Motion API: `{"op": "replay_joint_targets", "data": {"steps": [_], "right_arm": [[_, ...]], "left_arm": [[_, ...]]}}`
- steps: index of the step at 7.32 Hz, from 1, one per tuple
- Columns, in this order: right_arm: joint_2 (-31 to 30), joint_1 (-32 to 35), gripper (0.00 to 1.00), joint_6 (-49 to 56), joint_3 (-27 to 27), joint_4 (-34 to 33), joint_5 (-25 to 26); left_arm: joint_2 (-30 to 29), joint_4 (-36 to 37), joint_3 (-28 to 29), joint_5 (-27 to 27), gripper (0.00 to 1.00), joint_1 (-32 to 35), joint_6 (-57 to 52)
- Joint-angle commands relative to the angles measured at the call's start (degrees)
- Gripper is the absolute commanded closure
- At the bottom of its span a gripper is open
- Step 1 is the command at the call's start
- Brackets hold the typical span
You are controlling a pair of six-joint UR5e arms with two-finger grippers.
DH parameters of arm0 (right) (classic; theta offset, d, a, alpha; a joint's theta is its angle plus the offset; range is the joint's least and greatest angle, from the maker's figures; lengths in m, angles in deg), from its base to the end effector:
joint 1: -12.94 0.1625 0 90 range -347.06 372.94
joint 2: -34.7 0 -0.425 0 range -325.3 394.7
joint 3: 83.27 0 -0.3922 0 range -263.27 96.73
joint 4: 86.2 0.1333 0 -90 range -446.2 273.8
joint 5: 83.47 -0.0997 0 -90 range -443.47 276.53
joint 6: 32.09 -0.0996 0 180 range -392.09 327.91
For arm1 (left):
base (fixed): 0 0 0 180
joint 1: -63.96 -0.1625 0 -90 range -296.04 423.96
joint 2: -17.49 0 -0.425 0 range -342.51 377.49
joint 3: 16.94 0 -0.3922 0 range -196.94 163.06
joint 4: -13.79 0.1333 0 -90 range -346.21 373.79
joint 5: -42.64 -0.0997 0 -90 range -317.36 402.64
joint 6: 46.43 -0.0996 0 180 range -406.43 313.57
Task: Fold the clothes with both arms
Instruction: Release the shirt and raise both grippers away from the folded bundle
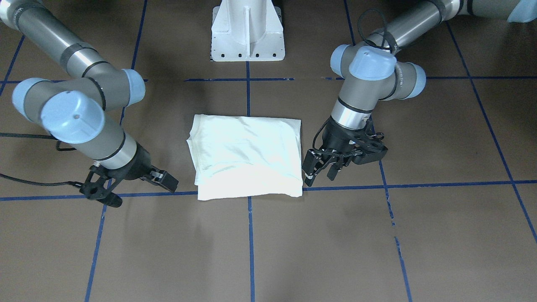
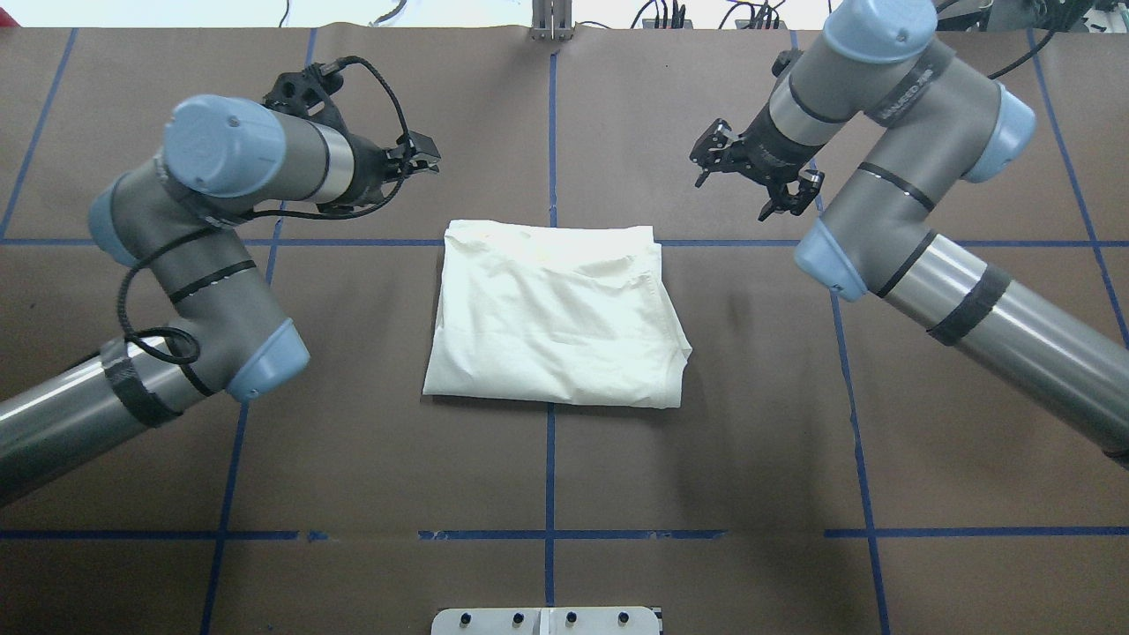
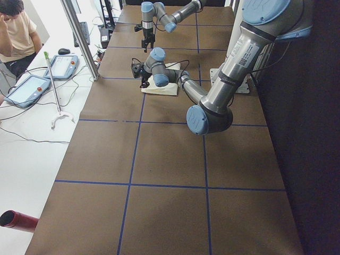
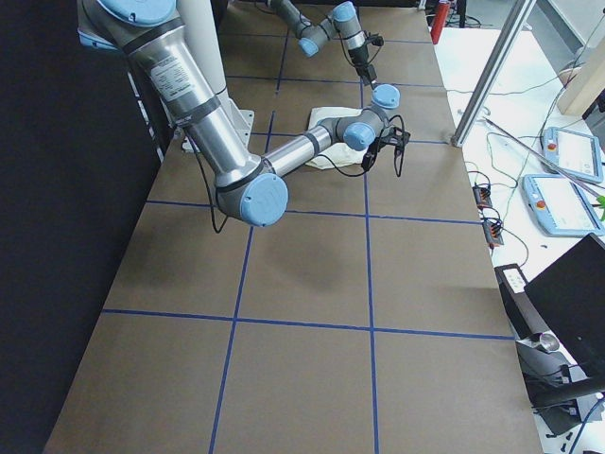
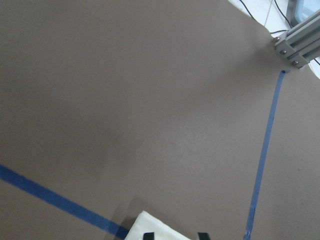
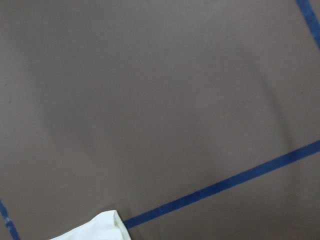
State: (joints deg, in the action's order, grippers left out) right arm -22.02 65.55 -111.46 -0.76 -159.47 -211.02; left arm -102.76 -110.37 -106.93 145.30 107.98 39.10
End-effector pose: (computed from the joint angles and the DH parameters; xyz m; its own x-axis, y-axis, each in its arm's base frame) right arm -0.3754 -0.6107 0.3380 0.5099 0.4264 0.7471 -0.2907 0.9028 -0.3168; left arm 0.4142 -0.5552 0.2842 0.3515 -0.2340 -0.9065 0.5100 0.8598 -0.0241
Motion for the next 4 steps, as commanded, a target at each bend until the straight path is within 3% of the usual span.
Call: {"op": "replay_joint_targets", "data": {"steps": [1,4], "right_arm": [[-7.75,8.25,0.00,14.95,3.09,0.06,-3.47],[-15.67,21.43,0.00,38.05,2.66,-0.64,-6.30]], "left_arm": [[9.99,-0.04,-6.14,12.41,0.00,8.93,-18.56],[26.68,0.57,-11.51,25.78,0.00,25.08,-50.17]]}}
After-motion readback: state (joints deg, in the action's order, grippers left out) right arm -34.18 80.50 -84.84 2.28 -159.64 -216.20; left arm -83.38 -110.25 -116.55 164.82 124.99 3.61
